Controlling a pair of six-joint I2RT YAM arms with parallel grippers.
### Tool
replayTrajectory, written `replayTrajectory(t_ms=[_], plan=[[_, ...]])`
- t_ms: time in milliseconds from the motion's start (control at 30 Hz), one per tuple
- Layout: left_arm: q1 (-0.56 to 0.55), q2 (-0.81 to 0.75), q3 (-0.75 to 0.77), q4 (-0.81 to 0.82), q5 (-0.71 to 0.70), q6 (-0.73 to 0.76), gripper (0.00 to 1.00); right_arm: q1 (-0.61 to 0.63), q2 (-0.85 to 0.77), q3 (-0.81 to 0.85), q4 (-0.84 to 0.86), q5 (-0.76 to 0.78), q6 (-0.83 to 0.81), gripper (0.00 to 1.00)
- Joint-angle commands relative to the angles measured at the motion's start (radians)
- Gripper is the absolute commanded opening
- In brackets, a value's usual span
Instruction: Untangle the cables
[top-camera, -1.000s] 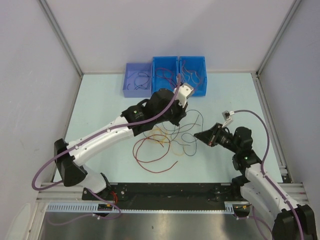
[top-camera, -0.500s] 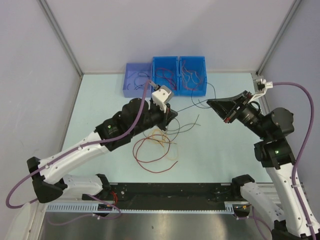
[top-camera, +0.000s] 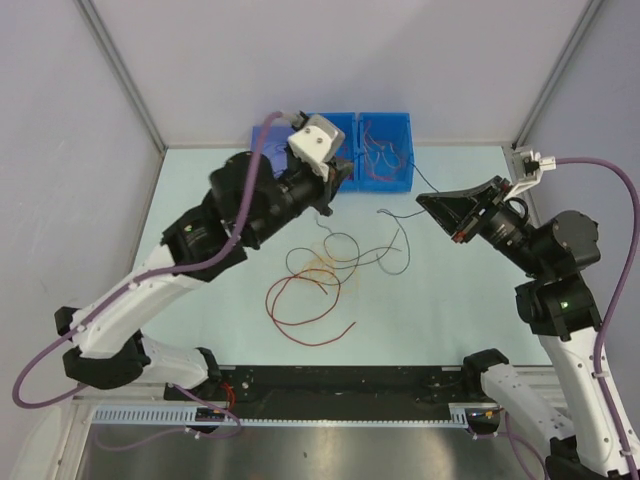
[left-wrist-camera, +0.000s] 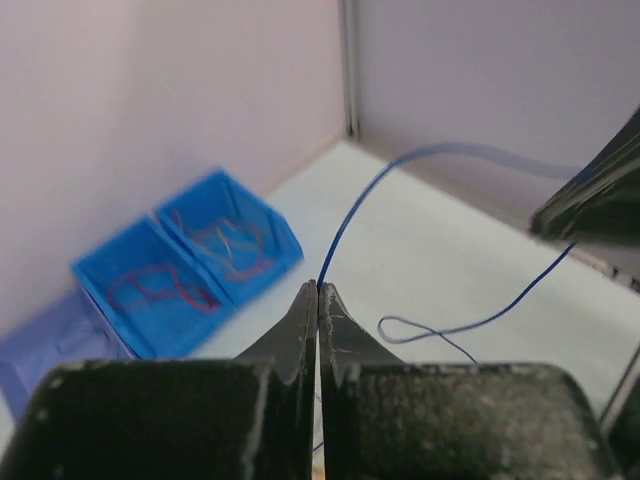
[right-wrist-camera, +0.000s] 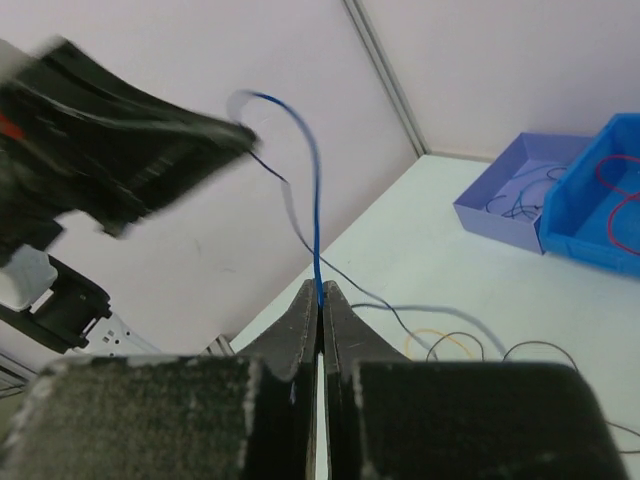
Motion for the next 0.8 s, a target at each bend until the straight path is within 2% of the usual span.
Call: replayTrajectory(t_ms=[0, 200, 433, 533, 667, 767], plan=[[-0.085, -0.049, 0.127, 0.063, -0.085, 0.209, 0.0, 0.038, 0.001, -0.006, -0.039, 0.057, -0.027, 0.0], [-0.146, -0.141, -0.013, 0.35, -0.033, 0.41, 0.0, 0.081, 0.018, -0.028, -0.059, 0.083, -0.047, 0.0], [-0.148, -0.112, -0.037, 0.335, -0.089, 0.412, 0.0, 0.104, 0.023, -0.04, -0.047, 0.1, -0.045, 0.0], [-0.148, -0.121, -0.128, 0.327, -0.138, 0.384, 0.0, 0.11, 0.029, -0.042, -0.037, 0.1, -0.045, 0.0], [-0.145, -0.181, -0.33, 0.362, -0.215, 0.335, 0.0, 0.113, 0.032, -0.04, -0.013, 0.098, -0.038, 0.0], [-0.137, -0.201, -0.41, 0.358, -0.25, 0.277, 0.0, 0.112, 0.034, -0.04, 0.024, 0.088, -0.015, 0.0]])
